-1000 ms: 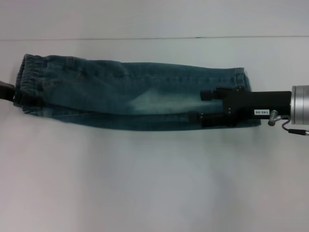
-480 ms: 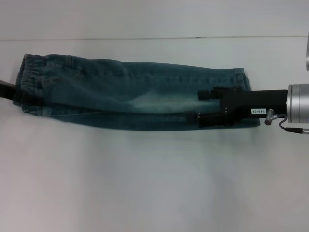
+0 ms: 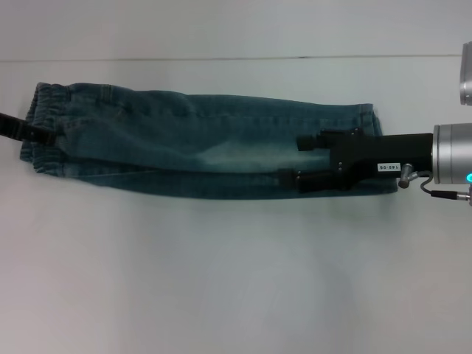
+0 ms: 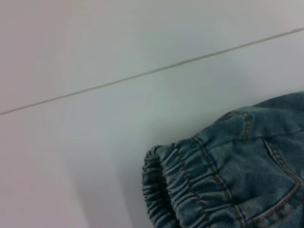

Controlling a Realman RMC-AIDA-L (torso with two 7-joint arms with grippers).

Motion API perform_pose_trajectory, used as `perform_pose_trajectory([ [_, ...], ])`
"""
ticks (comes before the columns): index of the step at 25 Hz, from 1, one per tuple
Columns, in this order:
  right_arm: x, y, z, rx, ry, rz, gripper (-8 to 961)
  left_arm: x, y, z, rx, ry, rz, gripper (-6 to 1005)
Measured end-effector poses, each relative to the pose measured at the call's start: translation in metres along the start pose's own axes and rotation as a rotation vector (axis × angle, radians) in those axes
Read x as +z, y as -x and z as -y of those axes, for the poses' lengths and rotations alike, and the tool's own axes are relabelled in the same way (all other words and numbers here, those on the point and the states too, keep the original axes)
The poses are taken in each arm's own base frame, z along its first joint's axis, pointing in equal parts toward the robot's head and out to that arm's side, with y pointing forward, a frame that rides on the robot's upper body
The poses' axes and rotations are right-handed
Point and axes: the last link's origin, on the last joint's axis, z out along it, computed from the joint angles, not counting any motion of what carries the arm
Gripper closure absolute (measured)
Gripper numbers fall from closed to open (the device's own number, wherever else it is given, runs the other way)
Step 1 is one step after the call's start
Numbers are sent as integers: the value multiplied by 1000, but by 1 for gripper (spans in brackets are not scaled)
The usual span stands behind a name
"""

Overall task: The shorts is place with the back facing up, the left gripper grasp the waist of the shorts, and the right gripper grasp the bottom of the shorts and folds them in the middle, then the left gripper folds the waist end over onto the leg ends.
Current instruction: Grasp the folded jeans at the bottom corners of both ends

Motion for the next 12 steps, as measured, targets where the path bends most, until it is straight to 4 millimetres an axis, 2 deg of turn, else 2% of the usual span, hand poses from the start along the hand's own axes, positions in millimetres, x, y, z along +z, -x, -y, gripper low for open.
perform_pose_trajectory([
  [12, 2, 1, -1, -4, 6, 1, 10, 21, 5, 0, 19, -64, 25, 96],
])
